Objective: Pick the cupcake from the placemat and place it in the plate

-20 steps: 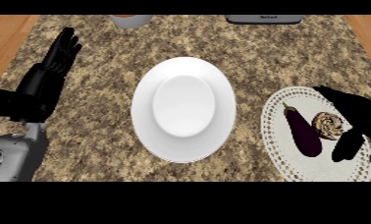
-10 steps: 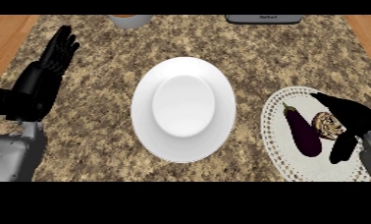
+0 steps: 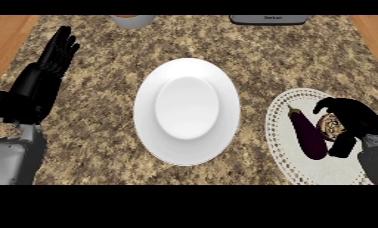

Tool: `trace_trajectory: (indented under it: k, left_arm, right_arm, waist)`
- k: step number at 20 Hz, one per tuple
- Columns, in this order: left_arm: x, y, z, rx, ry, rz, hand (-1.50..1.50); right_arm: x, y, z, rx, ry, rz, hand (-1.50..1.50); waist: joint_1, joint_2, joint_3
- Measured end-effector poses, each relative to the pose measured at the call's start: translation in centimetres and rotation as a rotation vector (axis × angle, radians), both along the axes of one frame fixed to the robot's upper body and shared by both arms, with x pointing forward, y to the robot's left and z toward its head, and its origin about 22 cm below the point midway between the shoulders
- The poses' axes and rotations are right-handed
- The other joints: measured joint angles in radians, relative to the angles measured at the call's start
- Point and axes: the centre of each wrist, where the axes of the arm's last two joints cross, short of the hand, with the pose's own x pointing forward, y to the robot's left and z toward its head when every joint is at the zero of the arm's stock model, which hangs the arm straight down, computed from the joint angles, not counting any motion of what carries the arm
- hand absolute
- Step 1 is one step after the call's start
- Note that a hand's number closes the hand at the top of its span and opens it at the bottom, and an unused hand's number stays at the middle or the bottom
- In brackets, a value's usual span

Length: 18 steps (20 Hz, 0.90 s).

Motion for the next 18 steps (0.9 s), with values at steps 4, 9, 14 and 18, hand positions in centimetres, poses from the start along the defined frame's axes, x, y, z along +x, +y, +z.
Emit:
trace_trajectory:
  k: [4,9,14,18]
  left_arm:
    - [-0.7,1.5,-0.6,0.009,0.016,0.049,0.00]
    - [-1.4,3.2,-0.9,0.016,0.033,0.132,0.00]
    - [-2.0,3.9,-1.1,0.019,0.041,0.159,0.00]
    - [-2.0,3.7,-0.7,0.015,0.033,0.149,0.00]
  right_arm:
    - [-2.9,1.0,-1.7,-0.005,-0.072,-0.190,1.50]
    - [-7.8,0.7,-4.1,-0.021,-0.123,-0.502,1.50]
    - [-12.8,3.1,-4.8,-0.090,-0.223,-0.660,1.50]
    - [-15.8,7.3,-3.4,-0.057,-0.323,-0.691,1.50]
  waist:
    - [-0.046,-0.023,-0.017]
    - [-0.135,-0.051,-0.024]
    - [-0.158,-0.048,-0.022]
    - [-0.143,-0.038,-0.014]
